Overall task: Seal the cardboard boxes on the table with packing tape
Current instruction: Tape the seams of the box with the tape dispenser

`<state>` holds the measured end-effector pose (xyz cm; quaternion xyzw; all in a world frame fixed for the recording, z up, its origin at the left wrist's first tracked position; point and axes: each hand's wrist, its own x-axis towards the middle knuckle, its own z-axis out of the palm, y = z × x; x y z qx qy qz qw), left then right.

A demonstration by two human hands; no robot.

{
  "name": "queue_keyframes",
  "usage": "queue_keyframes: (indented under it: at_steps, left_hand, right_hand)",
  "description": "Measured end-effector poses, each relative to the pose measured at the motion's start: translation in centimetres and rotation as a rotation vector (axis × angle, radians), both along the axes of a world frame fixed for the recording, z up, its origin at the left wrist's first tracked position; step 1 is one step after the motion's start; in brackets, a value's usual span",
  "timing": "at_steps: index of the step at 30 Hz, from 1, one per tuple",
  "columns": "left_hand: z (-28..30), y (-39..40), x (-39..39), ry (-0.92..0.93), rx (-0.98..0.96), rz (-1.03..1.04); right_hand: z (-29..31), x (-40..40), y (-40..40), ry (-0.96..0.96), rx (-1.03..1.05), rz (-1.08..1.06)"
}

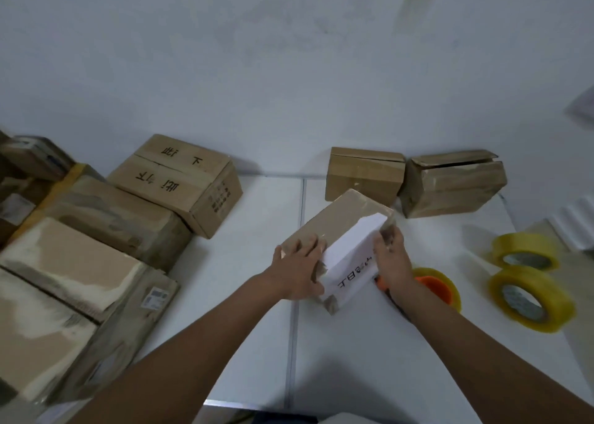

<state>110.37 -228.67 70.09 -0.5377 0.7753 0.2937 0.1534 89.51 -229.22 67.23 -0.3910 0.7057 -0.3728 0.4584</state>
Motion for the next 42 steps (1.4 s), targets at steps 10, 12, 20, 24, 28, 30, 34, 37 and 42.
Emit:
queue_keyframes:
  at_steps: [10, 12, 20, 24, 28, 30, 34, 37, 42]
  left_hand:
    - [-0.5, 0.5, -0.9, -0.004, -0.044, -0.052]
    - [-0.3, 0.4, -0.5, 0.000, -0.055, -0.060]
    - [0.3, 0.4, 0.9, 0.149, -0.143, 0.255]
    - [0.8, 0.5, 1.6, 0.151, -0.301, 0.259]
    - [-0.2, -0.6, 2.3, 0.145, -0.455, 0.195]
    - [-1.4, -0.8, 3.0, 0.141, -0.416, 0.216]
    - [-3.2, 0.7, 4.1, 0.116, -0.326, 0.254]
    - [-4.3, 2.2, 4.5, 0.181, -0.398, 0.324]
    - [-3.7, 6.1, 3.0, 0.490, -0.339, 0.797]
  right_hand:
    - [1.3, -1.7, -1.9, 0.038, 0.033, -0.070]
    - [1.5, -2.2, -2.2, 0.055, 0.076, -0.059]
    - [2.1, 1.0, 1.2, 0.128, -0.152, -0.119]
    - [2.9, 1.6, 2.9, -0.006, -0.142, -0.155]
    - [2.2, 2.7, 5.8, -0.049, -0.179, -0.084]
    - [1.1, 3.2, 7.2, -0.068, -0.148, -0.007]
    - [-0.6, 1.5, 6.3, -0.114, -0.030, -0.058]
    - [-0.5, -0.1, 4.2, -0.023, 0.011, -0.051]
    - [0.8, 0.0, 1.4, 0.055, 0.056, 0.100]
